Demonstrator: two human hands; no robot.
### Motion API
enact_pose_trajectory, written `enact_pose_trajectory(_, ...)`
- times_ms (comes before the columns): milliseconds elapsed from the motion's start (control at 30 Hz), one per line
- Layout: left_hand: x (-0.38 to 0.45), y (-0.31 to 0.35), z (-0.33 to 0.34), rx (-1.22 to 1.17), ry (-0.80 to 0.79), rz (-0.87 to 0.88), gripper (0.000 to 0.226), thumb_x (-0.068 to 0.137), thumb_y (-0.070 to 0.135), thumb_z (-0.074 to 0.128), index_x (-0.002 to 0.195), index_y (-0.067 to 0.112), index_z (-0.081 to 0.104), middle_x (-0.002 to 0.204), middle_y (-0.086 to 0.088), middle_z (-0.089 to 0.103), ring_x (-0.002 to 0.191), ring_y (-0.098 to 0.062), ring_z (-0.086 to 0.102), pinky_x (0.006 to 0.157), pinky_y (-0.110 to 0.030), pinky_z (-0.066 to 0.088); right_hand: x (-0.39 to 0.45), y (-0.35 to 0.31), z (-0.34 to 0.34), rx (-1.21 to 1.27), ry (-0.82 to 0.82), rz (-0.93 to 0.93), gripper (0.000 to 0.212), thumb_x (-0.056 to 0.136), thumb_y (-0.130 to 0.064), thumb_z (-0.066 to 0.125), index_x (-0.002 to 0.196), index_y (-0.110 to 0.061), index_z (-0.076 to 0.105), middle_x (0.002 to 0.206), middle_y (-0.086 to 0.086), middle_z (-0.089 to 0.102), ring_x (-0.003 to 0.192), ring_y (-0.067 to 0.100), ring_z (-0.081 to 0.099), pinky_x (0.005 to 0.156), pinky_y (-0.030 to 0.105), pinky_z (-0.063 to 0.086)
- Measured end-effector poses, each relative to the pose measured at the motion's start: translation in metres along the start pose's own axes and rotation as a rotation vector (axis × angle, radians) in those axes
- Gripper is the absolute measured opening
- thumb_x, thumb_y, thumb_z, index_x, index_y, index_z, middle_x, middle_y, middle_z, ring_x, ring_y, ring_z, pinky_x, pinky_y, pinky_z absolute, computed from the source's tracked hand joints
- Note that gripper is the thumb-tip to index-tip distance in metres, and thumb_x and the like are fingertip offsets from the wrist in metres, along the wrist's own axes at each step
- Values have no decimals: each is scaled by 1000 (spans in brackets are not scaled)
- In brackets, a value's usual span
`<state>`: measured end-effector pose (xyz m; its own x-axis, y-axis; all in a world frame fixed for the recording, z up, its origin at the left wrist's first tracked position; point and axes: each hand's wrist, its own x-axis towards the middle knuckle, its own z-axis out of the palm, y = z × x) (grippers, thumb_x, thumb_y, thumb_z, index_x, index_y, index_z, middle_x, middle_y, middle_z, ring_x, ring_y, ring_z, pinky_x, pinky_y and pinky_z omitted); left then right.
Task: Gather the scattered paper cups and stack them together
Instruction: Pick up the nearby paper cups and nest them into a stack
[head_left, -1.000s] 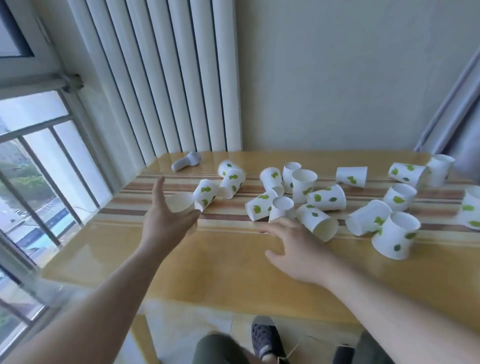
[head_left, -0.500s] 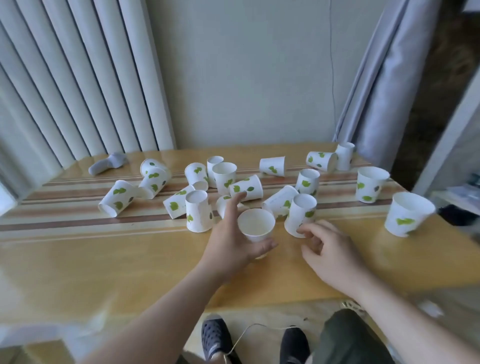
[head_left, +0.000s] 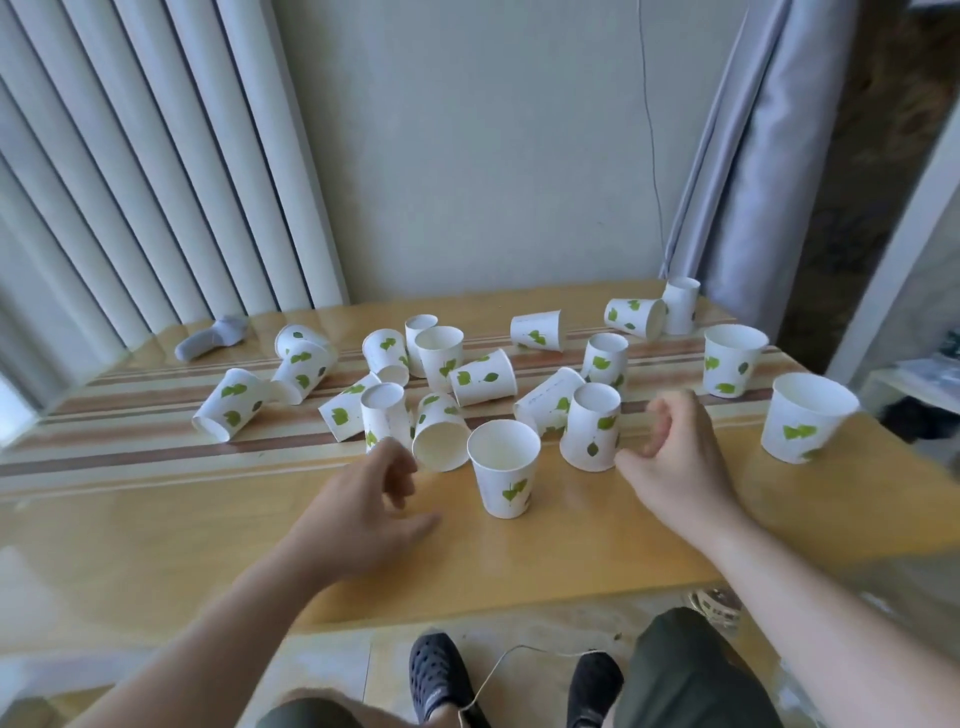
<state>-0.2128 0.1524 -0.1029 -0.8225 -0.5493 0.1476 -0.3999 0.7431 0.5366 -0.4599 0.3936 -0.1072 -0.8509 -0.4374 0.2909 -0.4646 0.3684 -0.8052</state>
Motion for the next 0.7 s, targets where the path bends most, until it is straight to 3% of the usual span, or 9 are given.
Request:
enact_pose_trajectory(33,-4,-9,-6,26,46,-19,29,79,42,84,91,31,60,81,10,70,82,-6,63,69,-27,50,5,-6,-1,-6,-42,-12,65,83,-15,77,137,-33,45,121,-4,42,108,20,52,85,34,44)
enact_pose_trajectory(100,-11,-20,-11,11,110,-80,21,89,31,80,77,24,64,75,8,70,77,-6,61,65,-28,46,16,-19,1,-82,-209,-65,96,85,-23,78,158,-59,25,140,-12,29,129,13,39,103,31,39)
enact_pose_trajectory(133,-13,-22,-11,-28,130,-111,22,91,28,78,74,22,65,77,11,70,75,-7,61,64,-28,46,21,-24,5,-159,-287,-101,99,88,-30,77,160,-65,19,148,-15,26,138,15,33,110,33,37)
enact_pose_trajectory(200,-14,-23,-8,-53,137,-120,21,92,26,76,74,21,66,76,10,71,76,-8,62,64,-26,46,28,-28,12,-338,-367,-171,79,95,-45,72,160,-63,30,164,-14,25,149,24,26,119,41,36)
enact_pose_trajectory(300,-16,-22,-3,56,85,-9,16,86,34,75,74,28,66,76,7,66,80,-6,62,65,-23,45,31,-26,11,-420,-293,-253,39,100,-43,69,138,-43,63,150,-10,48,137,29,43,108,43,43)
enact_pose_trajectory(367,-18,-23,-1,93,68,40,14,82,40,72,75,30,65,79,10,64,76,-6,61,66,-22,46,34,-20,-2,-383,-203,-235,26,94,-39,75,117,-33,64,128,-8,54,116,25,55,92,40,46)
enact_pose_trajectory(467,-19,-22,-2,108,73,55,13,82,41,71,77,31,64,81,11,63,75,-6,61,67,-26,52,37,-8,-31,-410,-184,-90,40,84,-44,84,108,-30,55,124,-5,58,106,22,56,82,40,45)
enact_pose_trajectory(600,-17,-19,-1,156,52,66,16,83,43,71,79,31,61,82,12,61,74,-7,60,66,-29,52,29,-4,-48,-550,-381,40,76,77,-52,89,142,-30,56,133,0,57,120,23,58,93,40,50)
enact_pose_trajectory(700,-17,-18,-1,172,42,66,17,82,47,68,80,32,59,82,11,60,74,-7,59,64,-28,50,30,-11,-41,-566,-335,5,72,70,-51,85,137,-32,63,122,-5,62,112,22,60,90,40,55)
